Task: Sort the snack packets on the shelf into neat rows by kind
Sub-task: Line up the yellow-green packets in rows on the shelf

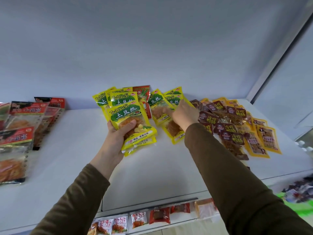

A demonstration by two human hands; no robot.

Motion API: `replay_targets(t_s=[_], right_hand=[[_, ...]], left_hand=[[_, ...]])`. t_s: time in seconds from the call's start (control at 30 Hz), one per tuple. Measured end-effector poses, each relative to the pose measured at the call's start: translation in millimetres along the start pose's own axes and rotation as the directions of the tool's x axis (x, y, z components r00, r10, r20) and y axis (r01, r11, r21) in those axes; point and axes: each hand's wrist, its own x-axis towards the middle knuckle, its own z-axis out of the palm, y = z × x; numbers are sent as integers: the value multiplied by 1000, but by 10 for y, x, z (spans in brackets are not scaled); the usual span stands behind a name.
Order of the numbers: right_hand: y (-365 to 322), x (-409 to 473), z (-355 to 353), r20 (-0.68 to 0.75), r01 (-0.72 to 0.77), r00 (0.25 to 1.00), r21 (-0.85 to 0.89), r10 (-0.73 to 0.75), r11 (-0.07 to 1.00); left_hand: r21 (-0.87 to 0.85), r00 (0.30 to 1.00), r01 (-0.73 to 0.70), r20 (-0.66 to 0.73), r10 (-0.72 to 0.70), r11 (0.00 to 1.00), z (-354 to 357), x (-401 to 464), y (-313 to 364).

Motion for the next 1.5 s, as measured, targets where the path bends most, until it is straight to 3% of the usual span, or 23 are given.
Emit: replay_targets(t_s=[0.13, 0.23, 0.3, 0.43, 0.57, 0.67, 0.8, 0.87, 0.97, 1.07, 1.13, 1.27, 1.33, 1.5], right_hand=[[-131, 113, 85, -29, 31, 999, -12, -31, 999], [-148, 163, 119, 1, 12, 1000, 225, -12, 974], [-120, 161, 74, 78, -24, 997, 440, -11, 898], [101, 69, -121, 138, -68, 989, 755, -57, 653], [311, -107, -464, 150, -127, 986, 955, -70, 268], [332, -267, -693, 177, -187, 973, 981, -150, -53], [116, -549, -638, 225, -285, 941, 929, -251, -237], [-13, -672, -511, 262, -327, 928, 914, -266, -240], [-134, -780, -324, 270, -302, 943, 939, -192, -163], [-232, -849, -178, 178, -184, 974, 982, -140, -32], [-313, -883, -107, 104, -97, 985, 994, -135, 53], [-469, -938, -73, 53, -32, 983, 992, -178, 122], [-519, -948, -63, 82, -62, 979, 992, -186, 114], [-644, -935, -111, 325, -306, 919, 945, -222, 114]], left_hand=[[-7, 1000, -9, 1, 9, 1000, 16, 8, 15], [-6, 1000, -13, -5, 13, 1000, 3, 18, 26], [-5, 1000, -15, -12, 15, 1000, -14, 26, 32], [-5, 1000, -6, -23, 6, 1000, -61, 58, 26], [-26, 999, 21, -27, -22, 999, -43, 98, -16], [-19, 999, 42, -24, -42, 999, 56, 115, -58], [-22, 999, 38, -15, -39, 999, 243, 116, -99], [1, 999, 39, -20, -39, 999, 306, 125, -101], [11, 994, 96, 50, -97, 995, 345, 92, -46], [46, 977, 132, 165, -138, 990, 343, 36, -7], [35, 979, 128, 157, -132, 991, 342, 16, -8], [70, 984, 80, 151, -90, 994, 290, -7, -9], [77, 987, 87, 130, -97, 993, 241, -18, 25], [95, 989, 52, 130, -64, 994, 99, -15, 148]])
